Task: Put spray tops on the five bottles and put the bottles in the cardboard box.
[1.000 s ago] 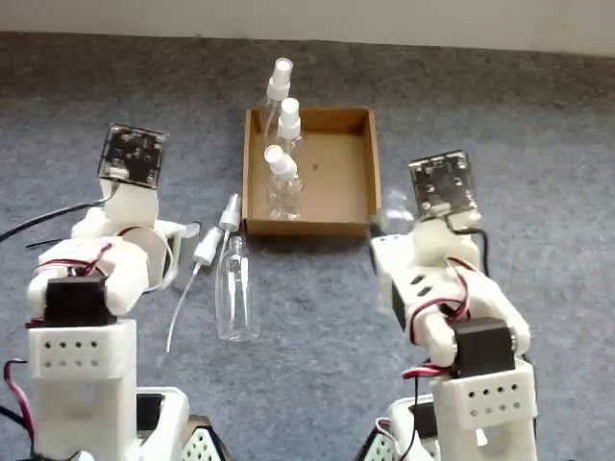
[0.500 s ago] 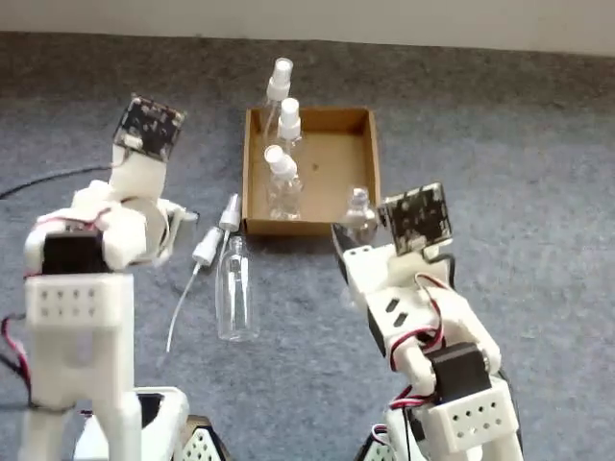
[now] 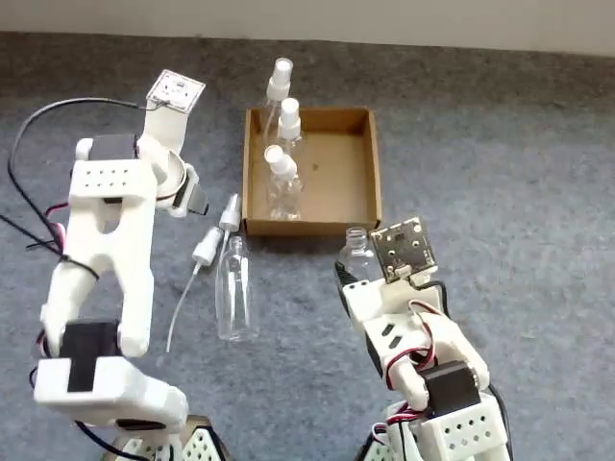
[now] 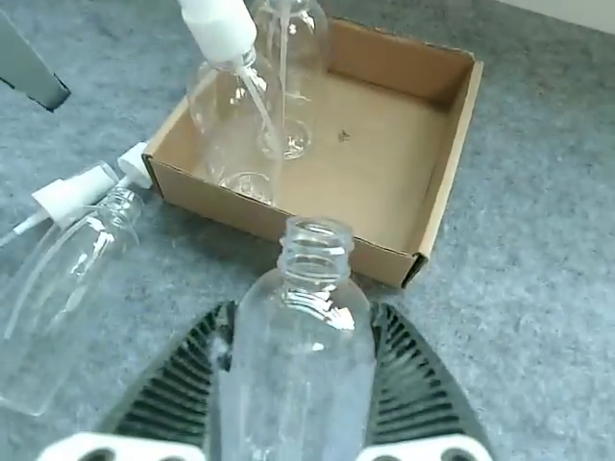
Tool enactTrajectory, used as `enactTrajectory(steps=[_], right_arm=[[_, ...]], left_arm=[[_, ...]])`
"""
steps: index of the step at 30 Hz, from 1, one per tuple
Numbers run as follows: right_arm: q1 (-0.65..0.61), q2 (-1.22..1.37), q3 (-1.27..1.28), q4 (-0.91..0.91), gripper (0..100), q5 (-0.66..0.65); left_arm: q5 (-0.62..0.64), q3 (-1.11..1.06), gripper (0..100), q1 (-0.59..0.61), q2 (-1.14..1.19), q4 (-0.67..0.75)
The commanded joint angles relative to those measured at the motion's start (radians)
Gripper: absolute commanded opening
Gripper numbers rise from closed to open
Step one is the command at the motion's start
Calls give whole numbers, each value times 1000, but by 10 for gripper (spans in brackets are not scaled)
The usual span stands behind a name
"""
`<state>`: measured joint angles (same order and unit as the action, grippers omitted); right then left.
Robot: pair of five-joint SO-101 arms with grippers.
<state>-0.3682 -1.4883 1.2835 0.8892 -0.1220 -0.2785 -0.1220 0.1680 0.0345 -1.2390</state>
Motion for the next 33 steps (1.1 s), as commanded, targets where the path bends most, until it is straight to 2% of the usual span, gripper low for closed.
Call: enactTrajectory(steps=[1, 6, 12, 33], right_arm=[[-7, -12, -4, 7, 4, -11], [-7, -12, -2, 7, 4, -11], [-10, -12, -2, 7, 4, -11], [-10, -12, -2, 7, 4, -11]], left_arm=[[-11, 59, 234, 5, 59, 14], [-52, 24, 189, 1, 82, 9], [-75, -33, 176, -84, 91, 18], [-77, -311, 171, -108, 96, 302]])
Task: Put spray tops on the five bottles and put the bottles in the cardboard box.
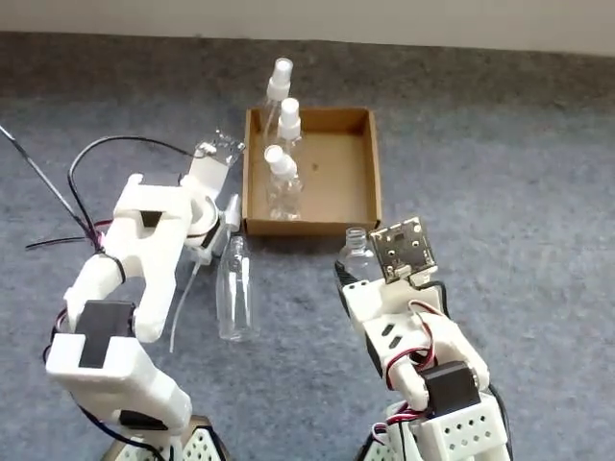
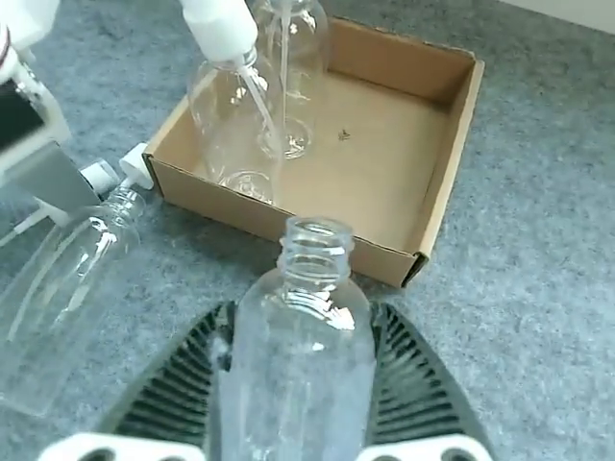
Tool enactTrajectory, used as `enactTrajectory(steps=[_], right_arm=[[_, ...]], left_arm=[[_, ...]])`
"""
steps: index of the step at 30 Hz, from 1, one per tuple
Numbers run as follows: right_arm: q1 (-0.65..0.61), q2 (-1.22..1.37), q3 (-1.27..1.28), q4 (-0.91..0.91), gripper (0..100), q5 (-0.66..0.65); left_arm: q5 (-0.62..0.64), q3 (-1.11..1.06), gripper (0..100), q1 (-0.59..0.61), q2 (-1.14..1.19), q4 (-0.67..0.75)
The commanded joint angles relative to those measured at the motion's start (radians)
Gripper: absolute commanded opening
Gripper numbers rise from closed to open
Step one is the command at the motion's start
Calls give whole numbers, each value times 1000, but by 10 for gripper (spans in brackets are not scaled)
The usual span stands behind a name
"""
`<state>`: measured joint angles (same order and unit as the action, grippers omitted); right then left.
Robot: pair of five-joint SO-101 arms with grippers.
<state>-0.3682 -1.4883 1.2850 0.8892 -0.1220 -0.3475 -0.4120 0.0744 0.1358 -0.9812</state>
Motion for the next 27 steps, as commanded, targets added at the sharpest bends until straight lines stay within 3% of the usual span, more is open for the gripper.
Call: enactTrajectory(steps=[1, 6, 10, 18, 23, 27], right_arm=[[-10, -12, -4, 7, 4, -11], [-10, -12, -4, 7, 4, -11], [-10, -12, -4, 7, 4, -11], [-13, -16, -4, 5, 4, -8], [-107, -18, -2, 2, 4, -6], [-168, -18, -2, -1, 4, -5]], left_arm=[[-8, -25, 171, -15, 4, 51], [-6, -10, 164, -5, 74, 49], [-3, 44, 83, 54, 44, 38], [0, 277, 72, 133, -203, -239], [97, 476, 73, 76, -414, -448], [184, 607, 73, -64, -601, -580]])
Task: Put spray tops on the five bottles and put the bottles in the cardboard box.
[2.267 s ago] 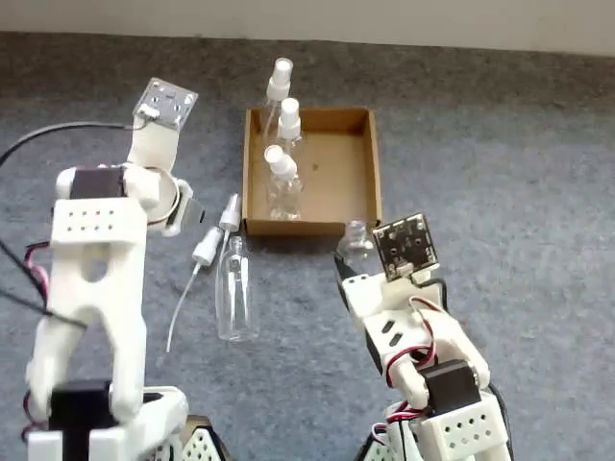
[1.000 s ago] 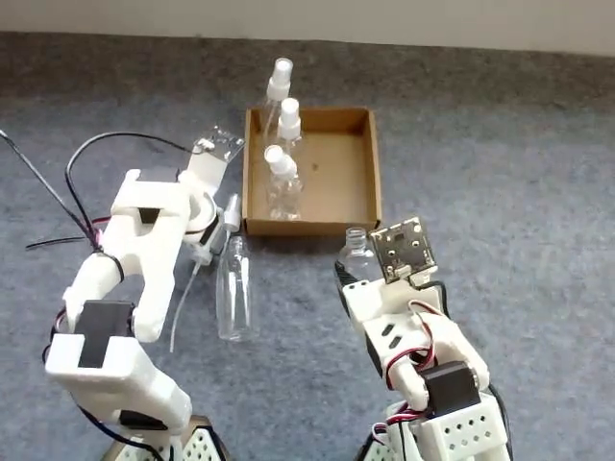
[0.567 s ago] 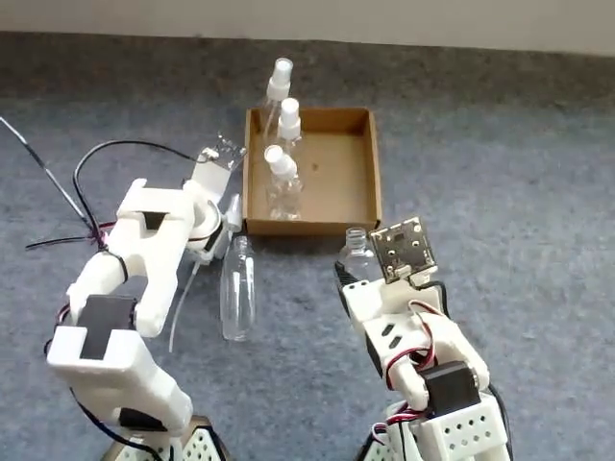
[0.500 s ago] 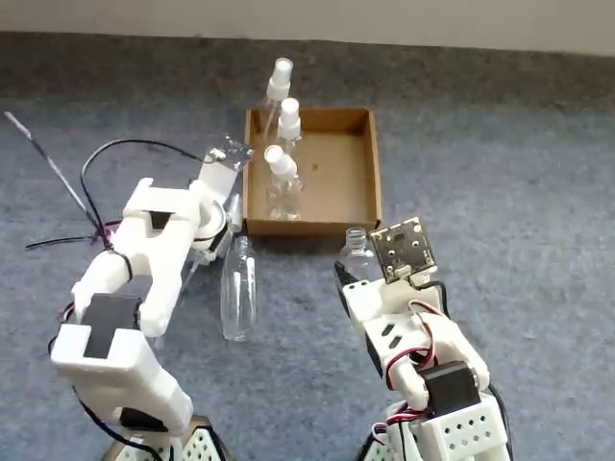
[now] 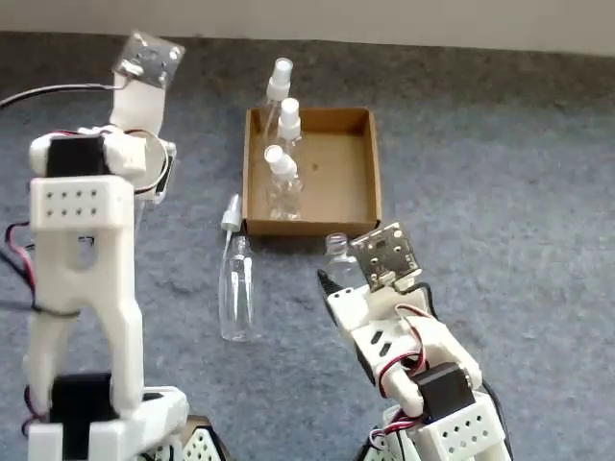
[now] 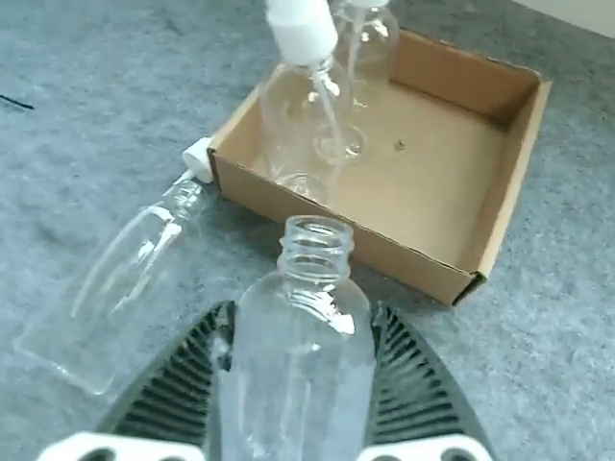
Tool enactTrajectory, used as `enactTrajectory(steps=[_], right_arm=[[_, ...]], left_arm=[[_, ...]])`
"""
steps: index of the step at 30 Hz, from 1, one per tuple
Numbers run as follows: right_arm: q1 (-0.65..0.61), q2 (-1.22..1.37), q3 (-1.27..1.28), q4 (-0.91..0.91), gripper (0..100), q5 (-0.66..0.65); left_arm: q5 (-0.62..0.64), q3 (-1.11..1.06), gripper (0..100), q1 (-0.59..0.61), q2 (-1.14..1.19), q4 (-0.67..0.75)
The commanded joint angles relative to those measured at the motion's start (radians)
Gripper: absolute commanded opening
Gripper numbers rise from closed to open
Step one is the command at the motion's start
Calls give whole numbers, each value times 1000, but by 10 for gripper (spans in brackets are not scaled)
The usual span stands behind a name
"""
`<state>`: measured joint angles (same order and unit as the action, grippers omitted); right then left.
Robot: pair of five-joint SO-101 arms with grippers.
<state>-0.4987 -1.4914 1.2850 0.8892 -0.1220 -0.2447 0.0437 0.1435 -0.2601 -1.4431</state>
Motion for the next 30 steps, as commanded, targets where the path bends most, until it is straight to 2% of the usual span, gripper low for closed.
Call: enactTrajectory(steps=[1, 4, 10, 17, 20, 25, 30], right_arm=[[-47, -15, -2, -4, 4, -5], [-59, -16, 18, -70, 4, 17], [-58, -28, 111, -222, 4, 48], [-53, -332, 211, -255, 4, 52], [-54, -351, 259, -229, 4, 51], [-58, -346, 266, -232, 4, 51], [-54, -351, 266, -231, 4, 51]], left_arm=[[107, 171, 73, -179, -251, -132], [180, 199, 72, -323, -367, -127], [295, 170, 71, -522, -460, 63], [315, -24, 70, -615, -461, 413], [313, -130, 69, -648, -466, 539], [310, -254, 69, -688, -463, 690], [308, -298, 69, -711, -461, 749]])
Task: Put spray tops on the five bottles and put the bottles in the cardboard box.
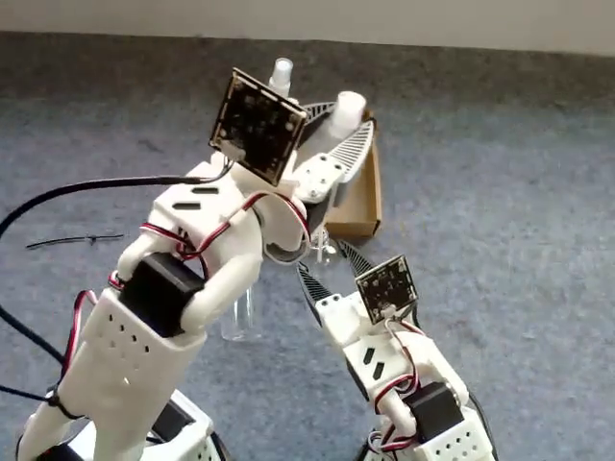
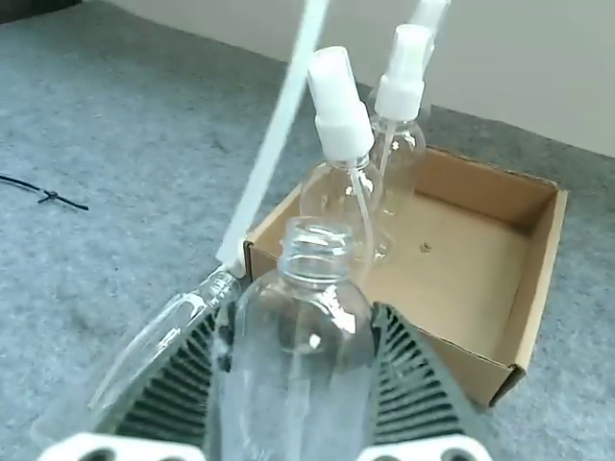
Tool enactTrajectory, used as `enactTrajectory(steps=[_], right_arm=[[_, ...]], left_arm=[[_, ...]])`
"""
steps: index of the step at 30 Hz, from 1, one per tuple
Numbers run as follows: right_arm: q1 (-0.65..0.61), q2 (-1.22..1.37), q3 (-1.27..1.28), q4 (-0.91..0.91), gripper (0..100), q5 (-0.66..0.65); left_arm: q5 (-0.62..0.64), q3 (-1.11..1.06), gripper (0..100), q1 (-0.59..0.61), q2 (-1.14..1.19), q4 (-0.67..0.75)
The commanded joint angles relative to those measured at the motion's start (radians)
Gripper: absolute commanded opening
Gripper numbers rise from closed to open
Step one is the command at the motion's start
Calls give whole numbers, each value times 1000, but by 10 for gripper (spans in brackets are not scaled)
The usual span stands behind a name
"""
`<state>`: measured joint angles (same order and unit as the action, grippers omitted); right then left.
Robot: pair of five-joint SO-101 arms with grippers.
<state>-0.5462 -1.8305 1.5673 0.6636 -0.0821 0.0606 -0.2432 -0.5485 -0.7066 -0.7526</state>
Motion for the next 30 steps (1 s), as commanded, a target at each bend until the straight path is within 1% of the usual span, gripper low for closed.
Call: enactTrajectory(steps=[1, 5, 7, 10, 12, 17, 27, 30], right_arm=[[-7, -12, -18, -4, 4, 11], [-8, -12, -35, -2, 4, 12], [-7, -12, -51, 5, 4, 12], [-12, -12, -88, 54, 4, 12], [-12, -12, -108, 68, 4, 12], [-12, -12, -114, 68, 4, 12], [-12, -12, -114, 64, 4, 12], [-12, -12, -114, 64, 4, 12]], left_arm=[[2, -18, 69, -18, -13, 69], [-60, -25, 69, 24, -13, 129], [-66, -27, 66, 41, -12, 152], [-66, -22, 24, 64, 19, 161], [-66, -18, 4, 65, 59, 161], [-63, -18, 7, 59, 119, 161], [-60, -27, 7, 56, 120, 155], [-60, -21, 7, 36, 124, 160]])
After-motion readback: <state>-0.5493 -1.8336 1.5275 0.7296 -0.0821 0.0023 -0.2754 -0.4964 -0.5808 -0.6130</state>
